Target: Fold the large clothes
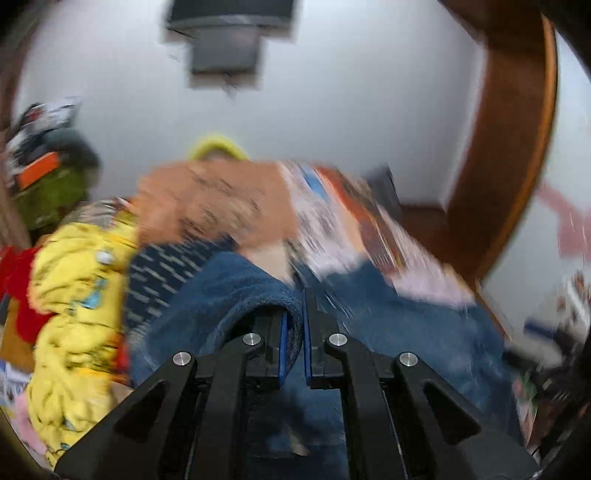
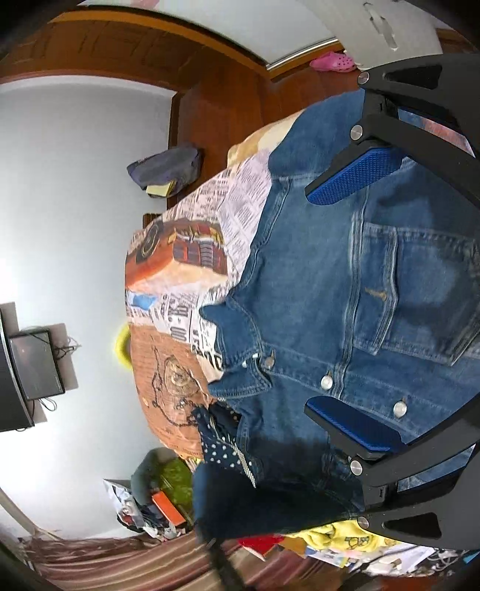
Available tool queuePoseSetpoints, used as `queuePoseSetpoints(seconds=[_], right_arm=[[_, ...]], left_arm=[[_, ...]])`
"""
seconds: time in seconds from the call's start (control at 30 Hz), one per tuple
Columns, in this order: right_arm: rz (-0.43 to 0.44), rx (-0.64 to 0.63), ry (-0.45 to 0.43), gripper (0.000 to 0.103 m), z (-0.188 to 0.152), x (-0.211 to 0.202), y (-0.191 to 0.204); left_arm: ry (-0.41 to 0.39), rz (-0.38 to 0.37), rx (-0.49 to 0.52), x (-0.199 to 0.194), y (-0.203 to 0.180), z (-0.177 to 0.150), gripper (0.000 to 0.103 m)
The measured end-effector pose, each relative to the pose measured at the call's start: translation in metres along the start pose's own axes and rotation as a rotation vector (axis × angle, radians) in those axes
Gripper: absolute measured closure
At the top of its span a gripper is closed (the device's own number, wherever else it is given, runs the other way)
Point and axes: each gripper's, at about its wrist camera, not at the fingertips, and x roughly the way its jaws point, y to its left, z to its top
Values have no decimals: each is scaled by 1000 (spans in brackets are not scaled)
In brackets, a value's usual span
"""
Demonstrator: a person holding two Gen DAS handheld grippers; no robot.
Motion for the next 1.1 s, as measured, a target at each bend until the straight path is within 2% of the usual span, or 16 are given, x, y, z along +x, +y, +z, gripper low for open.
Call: queuePoseSetpoints(seconds=[0.13,0.27,0.37,0.47,0.53,0.63,0.67,0.73,0.8,0.87,1.1], right_arm=[[-21,11,22,0,-7,2,-13],[-30,20,49,0,-16,4,-23],[-44,14,74,0,-23,7,-26],[-54,-6,92,0,-28,9,-26],[-54,-21,102,0,-30,11,-23],[-51,-49,109,0,-30,13,-15],[-44,-61,107,0,-28,12,-10],[-27,-81,104,0,-25,14,-1],[-8,-111,100,0,-21,14,12],[12,-153,93,0,-17,16,27],[94,-318,112,0,-11,37,100]], left_arm=[[182,-44,127,55,-46,-40,98],[344,-121,156,92,-65,-77,97],[406,-132,196,104,-84,-99,97],[409,-139,231,101,-90,-107,97],[426,-175,228,94,-90,-109,97],[414,-179,231,76,-83,-109,93],[397,-176,229,68,-78,-108,90],[361,-166,211,51,-66,-104,77],[308,-145,173,29,-45,-99,50],[252,-104,126,11,-18,-92,47],[206,80,23,-22,73,-96,47]])
